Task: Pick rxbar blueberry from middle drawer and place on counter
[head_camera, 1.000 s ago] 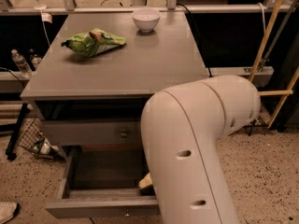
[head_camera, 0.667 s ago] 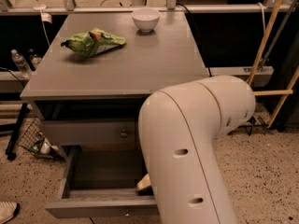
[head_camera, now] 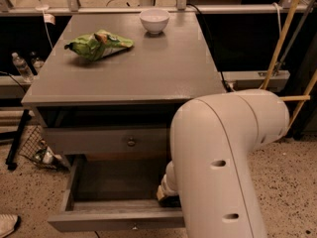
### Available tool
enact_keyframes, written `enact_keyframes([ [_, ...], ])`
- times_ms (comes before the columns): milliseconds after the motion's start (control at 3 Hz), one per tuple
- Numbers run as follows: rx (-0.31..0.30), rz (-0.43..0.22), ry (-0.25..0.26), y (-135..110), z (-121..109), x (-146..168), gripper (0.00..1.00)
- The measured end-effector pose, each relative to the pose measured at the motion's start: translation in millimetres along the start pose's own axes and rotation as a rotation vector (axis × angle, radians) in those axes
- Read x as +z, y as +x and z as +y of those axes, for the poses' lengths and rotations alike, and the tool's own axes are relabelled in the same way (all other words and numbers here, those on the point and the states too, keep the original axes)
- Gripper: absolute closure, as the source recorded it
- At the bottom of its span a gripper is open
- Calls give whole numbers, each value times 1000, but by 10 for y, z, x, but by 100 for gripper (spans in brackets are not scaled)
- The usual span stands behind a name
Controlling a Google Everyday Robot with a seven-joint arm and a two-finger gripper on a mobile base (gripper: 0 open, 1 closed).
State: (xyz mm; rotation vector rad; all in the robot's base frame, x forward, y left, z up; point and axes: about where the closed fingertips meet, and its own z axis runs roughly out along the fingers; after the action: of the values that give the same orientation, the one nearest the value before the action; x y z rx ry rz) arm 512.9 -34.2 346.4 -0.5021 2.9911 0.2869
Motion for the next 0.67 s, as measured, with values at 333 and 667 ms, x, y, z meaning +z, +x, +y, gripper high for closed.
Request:
enact_keyframes([
  [333,0,0,0,-8,11,-63,72],
  [667,0,0,0,-13,17,-96,100],
])
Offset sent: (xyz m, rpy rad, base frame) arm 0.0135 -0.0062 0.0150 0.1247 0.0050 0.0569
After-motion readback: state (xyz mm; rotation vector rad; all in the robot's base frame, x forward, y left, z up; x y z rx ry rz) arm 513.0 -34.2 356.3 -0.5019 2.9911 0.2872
